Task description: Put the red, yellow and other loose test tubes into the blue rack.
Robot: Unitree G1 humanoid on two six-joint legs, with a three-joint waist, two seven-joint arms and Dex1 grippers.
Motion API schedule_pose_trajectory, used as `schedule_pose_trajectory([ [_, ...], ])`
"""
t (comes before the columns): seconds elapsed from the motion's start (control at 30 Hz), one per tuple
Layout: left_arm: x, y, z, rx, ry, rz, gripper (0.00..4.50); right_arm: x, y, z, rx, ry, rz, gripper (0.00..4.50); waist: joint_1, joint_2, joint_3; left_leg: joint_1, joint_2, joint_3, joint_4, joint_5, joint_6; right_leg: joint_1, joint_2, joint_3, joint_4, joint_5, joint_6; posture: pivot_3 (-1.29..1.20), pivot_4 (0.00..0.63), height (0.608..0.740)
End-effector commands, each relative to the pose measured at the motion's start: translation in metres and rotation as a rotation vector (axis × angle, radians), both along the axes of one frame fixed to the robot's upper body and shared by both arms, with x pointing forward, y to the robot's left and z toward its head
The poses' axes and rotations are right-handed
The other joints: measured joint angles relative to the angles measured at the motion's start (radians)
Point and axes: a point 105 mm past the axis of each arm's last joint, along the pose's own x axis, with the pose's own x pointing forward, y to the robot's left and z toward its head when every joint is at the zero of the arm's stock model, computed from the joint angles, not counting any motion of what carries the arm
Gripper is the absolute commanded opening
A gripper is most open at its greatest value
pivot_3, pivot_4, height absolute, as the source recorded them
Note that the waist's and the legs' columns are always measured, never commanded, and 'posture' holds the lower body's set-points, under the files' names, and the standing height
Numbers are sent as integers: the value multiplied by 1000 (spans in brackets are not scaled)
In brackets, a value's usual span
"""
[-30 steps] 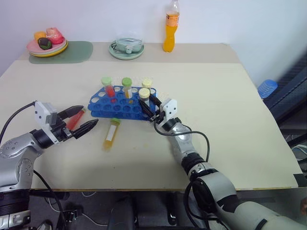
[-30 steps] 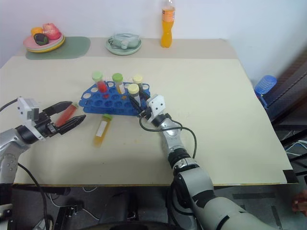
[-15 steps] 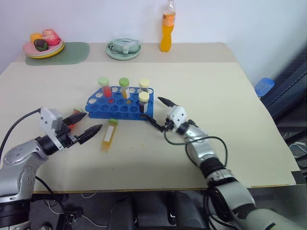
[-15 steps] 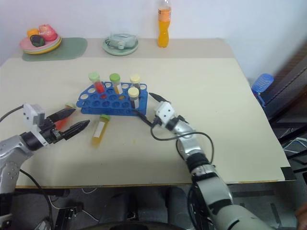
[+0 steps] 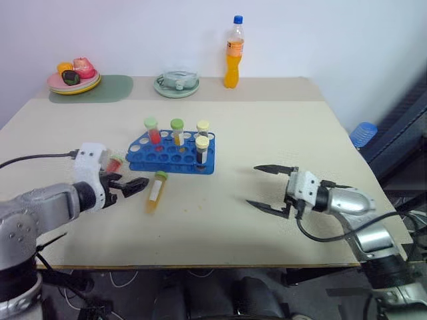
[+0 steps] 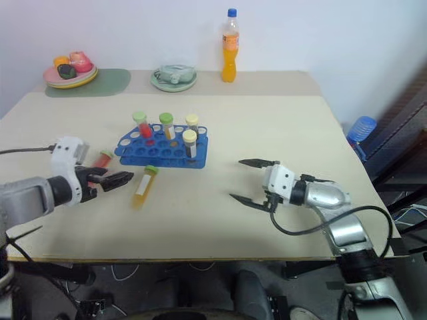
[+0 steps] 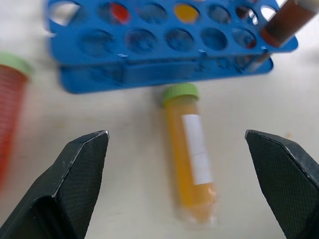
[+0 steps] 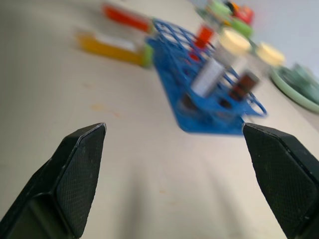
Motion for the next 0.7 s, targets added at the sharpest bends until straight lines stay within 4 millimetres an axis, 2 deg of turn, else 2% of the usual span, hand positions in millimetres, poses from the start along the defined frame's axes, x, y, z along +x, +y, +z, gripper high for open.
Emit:
schedule_pose_trajectory([
  [0.03, 7, -4, 3, 33, -7, 29, 4500, -5, 1, 15, 31, -23, 31, 4470, -1, 0, 0, 0, 0, 0, 0, 0, 0, 0, 0, 0, 0, 0, 0, 0, 0, 740],
  [0.2, 15, 0, -6, 71, 29, 88, 4500, -6, 6, 17, 43, -27, 30, 4470, 3, 1, -2, 0, 0, 0, 0, 0, -1, 0, 1, 0, 0, 0, 0, 0, 0, 740],
  [0.7, 43, -21, -28, 56, 155, 187, 4500, -9, 9, 24, 49, -45, 21, 4470, 4, -1, -10, 0, 0, -1, 1, 0, -1, 0, 1, 0, 0, 0, 0, 0, 0, 740],
])
